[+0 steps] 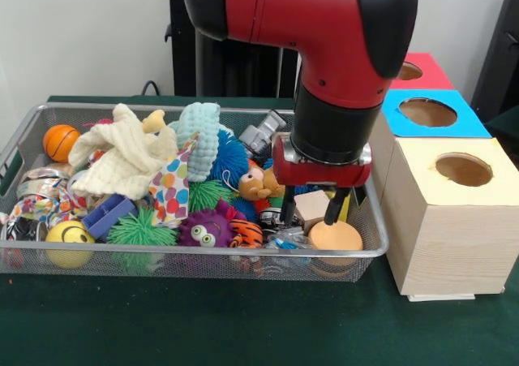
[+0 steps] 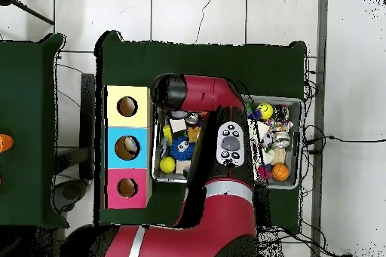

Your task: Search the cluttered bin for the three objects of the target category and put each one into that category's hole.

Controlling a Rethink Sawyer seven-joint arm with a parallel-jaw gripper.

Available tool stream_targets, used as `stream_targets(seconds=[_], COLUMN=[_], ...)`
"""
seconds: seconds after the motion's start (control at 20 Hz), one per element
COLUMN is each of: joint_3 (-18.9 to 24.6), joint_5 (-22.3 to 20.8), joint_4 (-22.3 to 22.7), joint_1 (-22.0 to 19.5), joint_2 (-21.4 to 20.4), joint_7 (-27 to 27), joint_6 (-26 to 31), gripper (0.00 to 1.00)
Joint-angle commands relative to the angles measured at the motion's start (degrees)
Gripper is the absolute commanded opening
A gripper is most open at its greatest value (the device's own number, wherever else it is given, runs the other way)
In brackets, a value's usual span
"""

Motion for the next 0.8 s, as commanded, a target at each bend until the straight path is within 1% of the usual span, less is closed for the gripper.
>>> stream_targets(seconds=[0.05, 0.35, 0.8], joint_3=[5.12, 5.2, 4.5], joint_5=[1.77, 1.56, 1.34], joint_4=[-3.9, -4.79, -0.65], joint_1=[-2.73, -4.01, -3.97], joint_2=[5.16, 5.04, 2.18], joint_7=[5.16, 3.12, 4.47], joint_6=[4.11, 6.29, 5.55], gripper=[1.0, 1.0, 1.0])
